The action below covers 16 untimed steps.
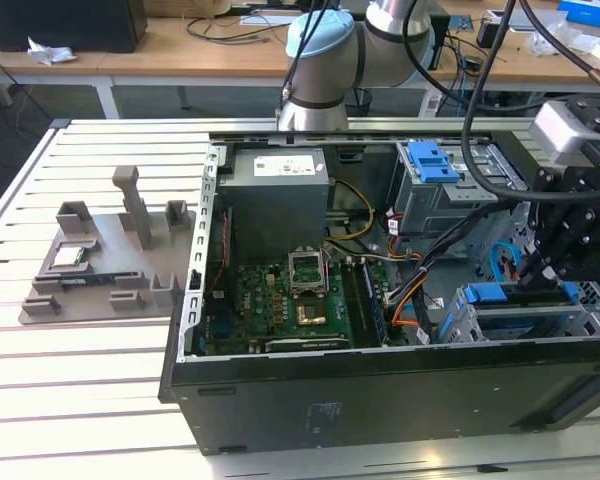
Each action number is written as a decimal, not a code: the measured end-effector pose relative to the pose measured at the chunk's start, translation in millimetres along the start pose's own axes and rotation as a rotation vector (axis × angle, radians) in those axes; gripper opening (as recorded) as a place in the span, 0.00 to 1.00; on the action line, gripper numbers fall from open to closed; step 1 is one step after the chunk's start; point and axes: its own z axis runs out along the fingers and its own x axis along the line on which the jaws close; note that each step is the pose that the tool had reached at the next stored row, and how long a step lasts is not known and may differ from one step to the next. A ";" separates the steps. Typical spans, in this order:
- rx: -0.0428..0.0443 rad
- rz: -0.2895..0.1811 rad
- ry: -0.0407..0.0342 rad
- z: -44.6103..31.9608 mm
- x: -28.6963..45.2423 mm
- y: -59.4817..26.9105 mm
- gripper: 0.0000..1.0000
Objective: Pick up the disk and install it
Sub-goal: 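Insert the second disk wire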
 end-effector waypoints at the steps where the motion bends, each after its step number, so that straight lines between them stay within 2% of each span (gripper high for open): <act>1: 0.0000 0.000 0.0001 0.0 0.0 0.0 0.24; 4: 0.0001 0.000 0.0005 -0.4 0.0 0.0 0.24; 5: 0.0001 0.000 0.0004 -4.1 -0.1 0.4 0.24; 9: 0.0001 0.000 0.0004 -22.1 -1.5 2.0 0.24; 10: 0.0001 0.000 0.0005 -30.6 -2.9 2.8 0.24; 12: 0.0001 0.000 0.0004 -38.3 -3.7 3.5 0.22; 13: 0.0001 0.000 0.0005 -44.2 -4.3 4.0 0.11; 16: 0.0001 0.000 0.0004 -57.5 -5.6 5.2 0.11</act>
